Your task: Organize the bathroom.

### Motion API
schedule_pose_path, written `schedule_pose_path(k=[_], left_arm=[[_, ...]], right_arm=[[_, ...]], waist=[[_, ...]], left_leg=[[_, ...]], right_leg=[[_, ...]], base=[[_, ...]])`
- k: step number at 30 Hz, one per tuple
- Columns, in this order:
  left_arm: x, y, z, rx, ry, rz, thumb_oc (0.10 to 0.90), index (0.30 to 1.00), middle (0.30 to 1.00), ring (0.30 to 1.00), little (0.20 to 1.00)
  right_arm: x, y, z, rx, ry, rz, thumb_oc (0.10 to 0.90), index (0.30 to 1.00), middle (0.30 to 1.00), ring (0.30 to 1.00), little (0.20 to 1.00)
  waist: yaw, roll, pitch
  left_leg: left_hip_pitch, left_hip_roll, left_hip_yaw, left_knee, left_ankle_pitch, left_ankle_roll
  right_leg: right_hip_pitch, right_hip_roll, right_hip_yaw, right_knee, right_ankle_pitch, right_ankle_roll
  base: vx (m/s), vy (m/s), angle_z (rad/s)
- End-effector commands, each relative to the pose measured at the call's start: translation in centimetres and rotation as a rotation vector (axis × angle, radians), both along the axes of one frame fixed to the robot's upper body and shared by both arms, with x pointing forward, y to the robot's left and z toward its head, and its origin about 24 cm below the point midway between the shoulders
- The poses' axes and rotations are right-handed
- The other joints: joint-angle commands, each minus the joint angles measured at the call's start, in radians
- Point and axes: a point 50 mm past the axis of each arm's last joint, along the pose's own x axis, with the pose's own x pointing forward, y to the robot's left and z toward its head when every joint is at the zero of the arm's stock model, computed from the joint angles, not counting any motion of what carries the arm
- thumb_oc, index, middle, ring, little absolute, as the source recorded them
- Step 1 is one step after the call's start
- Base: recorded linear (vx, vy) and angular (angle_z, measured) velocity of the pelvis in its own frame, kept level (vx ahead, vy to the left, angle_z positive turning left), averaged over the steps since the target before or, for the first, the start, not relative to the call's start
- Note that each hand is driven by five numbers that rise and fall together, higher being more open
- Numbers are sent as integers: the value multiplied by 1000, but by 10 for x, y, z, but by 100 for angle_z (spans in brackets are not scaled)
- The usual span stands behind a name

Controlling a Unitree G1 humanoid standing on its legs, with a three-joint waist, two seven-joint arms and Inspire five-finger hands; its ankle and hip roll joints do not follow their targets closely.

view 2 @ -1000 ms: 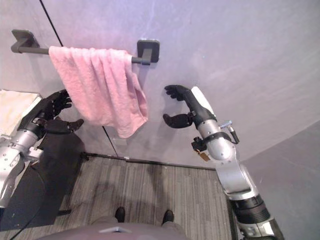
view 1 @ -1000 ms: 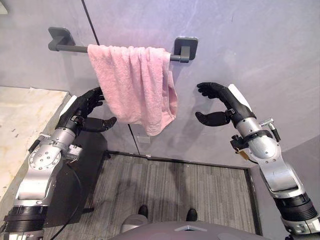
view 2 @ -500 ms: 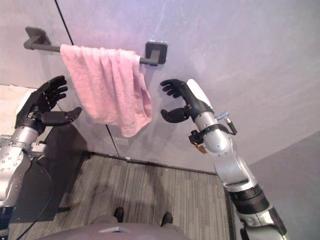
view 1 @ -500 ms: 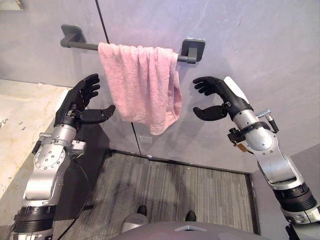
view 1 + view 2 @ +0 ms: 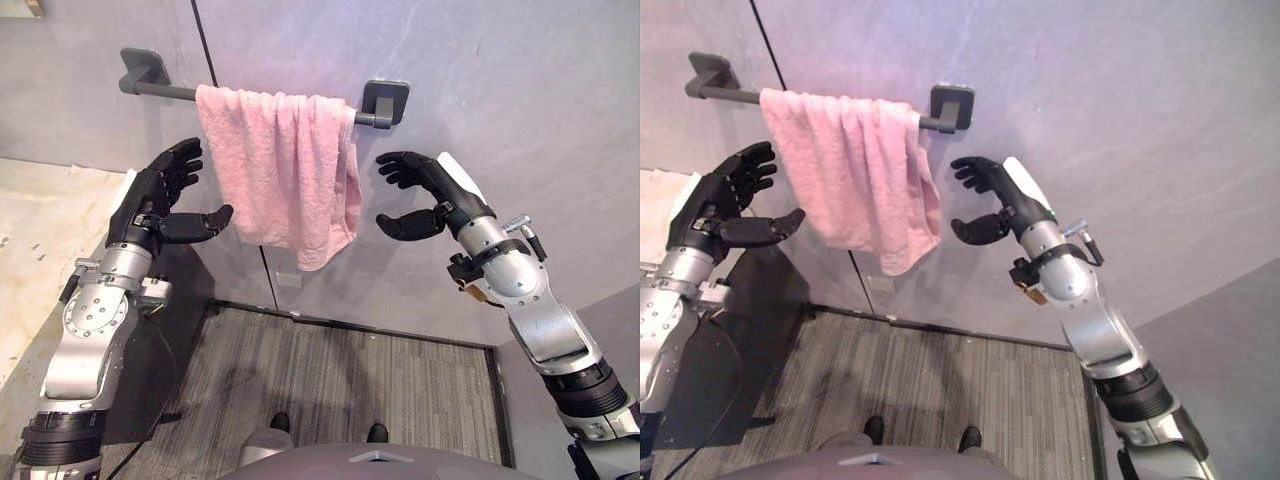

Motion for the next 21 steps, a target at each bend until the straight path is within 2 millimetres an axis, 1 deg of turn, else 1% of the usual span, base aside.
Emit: schedule_pose_path(k=[1, 2, 4, 5, 6, 7, 10, 15, 21], left_arm=[[13, 1, 48, 132, -219, -13, 800, 900, 900, 900, 900], [13, 2, 47, 133, -218, -11, 800, 900, 900, 900, 900], [15, 5, 44, 130, -208, 9, 800, 900, 900, 900, 900], [15, 5, 44, 130, -208, 9, 800, 900, 900, 900, 900], [17, 6, 43, 122, -208, 19, 800, 900, 900, 900, 900], [18, 6, 41, 118, -207, 20, 800, 900, 900, 900, 900], [21, 4, 38, 126, -197, 14, 800, 900, 900, 900, 900], [24, 4, 35, 150, -184, -7, 800, 900, 900, 900, 900], [30, 6, 34, 187, -171, -29, 800, 900, 900, 900, 900]], right_arm=[[5, 10, 45, 54, -182, 35, 800, 900, 900, 900, 900], [6, 10, 43, 60, -170, 32, 800, 900, 900, 900, 900], [12, 10, 26, 100, -88, 25, 800, 900, 900, 900, 900], [12, 10, 26, 100, -88, 25, 800, 900, 900, 900, 900], [14, 10, 17, 117, -55, 22, 800, 900, 900, 900, 900], [16, 11, 10, 116, -48, 18, 800, 900, 900, 900, 900], [19, 13, -1, 120, -35, 13, 800, 900, 900, 900, 900], [19, 12, -9, 115, -33, 12, 800, 900, 900, 900, 900], [19, 8, -16, 106, -36, 9, 800, 900, 900, 900, 900]], waist=[[-1, 3, -113], [-1, 4, -113], [-2, 5, -114], [-2, 5, -114], [-2, 5, -113], [-2, 6, -113], [0, 6, -114], [-1, 8, -118], [-13, 21, -122]], left_leg=[[7, 89, 25, 31, -52, -71], [7, 89, 25, 30, -51, -71], [9, 93, 29, 27, -48, -73], [9, 93, 29, 27, -48, -73], [10, 97, 31, 26, -47, -75], [9, 99, 31, 27, -45, -76], [9, 102, 33, 26, -43, -78], [9, 105, 35, 19, -37, -78], [10, 106, 47, 16, -34, -76]], right_leg=[[24, -24, 30, 36, -111, 51], [25, -23, 30, 35, -111, 50], [28, -21, 27, 30, -111, 47], [28, -21, 27, 30, -111, 47], [31, -18, 26, 27, -111, 44], [33, -18, 24, 25, -111, 43], [37, -16, 21, 23, -114, 40], [40, -15, 19, 21, -114, 40], [40, -17, 22, 19, -115, 42]], base=[[0, 0, 0], [0, 0, 0], [0, 0, 0], [0, 0, 0], [0, 0, 0], [0, 0, 0], [0, 0, 0], [20, 2, 1], [0, 0, 0]])
